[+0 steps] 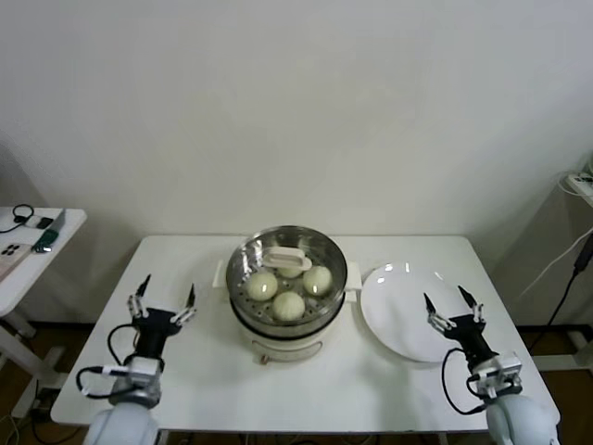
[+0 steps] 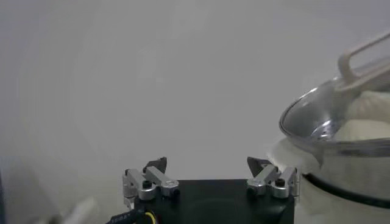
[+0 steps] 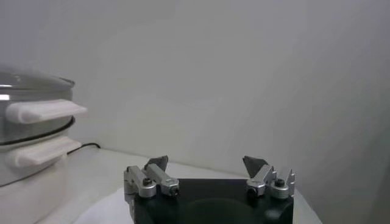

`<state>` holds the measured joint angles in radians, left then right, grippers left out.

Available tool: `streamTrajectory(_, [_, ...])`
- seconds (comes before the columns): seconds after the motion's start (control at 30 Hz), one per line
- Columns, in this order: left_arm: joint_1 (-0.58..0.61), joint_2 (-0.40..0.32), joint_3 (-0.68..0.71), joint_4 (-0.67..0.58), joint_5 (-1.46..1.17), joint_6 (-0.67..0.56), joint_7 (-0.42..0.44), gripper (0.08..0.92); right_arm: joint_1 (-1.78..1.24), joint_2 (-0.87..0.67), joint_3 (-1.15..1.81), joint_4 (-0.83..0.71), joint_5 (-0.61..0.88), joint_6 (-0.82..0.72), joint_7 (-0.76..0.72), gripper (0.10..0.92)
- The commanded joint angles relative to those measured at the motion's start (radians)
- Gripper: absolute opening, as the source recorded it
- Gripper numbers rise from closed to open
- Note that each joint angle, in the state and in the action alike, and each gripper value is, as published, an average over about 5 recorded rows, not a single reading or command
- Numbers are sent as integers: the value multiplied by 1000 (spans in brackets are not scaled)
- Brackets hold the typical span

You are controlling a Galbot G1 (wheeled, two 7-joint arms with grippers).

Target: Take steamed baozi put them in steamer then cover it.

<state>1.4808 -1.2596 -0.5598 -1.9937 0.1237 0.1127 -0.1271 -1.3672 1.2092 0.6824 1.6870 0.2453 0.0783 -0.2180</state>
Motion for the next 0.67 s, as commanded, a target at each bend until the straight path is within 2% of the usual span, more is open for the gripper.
streamTrajectory(0.03, [61, -96, -114, 174, -311, -283, 106, 823, -35, 9, -4, 10, 52, 60, -14, 823])
streamTrajectory(0.67, [62, -128, -132, 178, -210, -305, 116, 823, -52, 17, -2, 30, 51, 76, -17, 823])
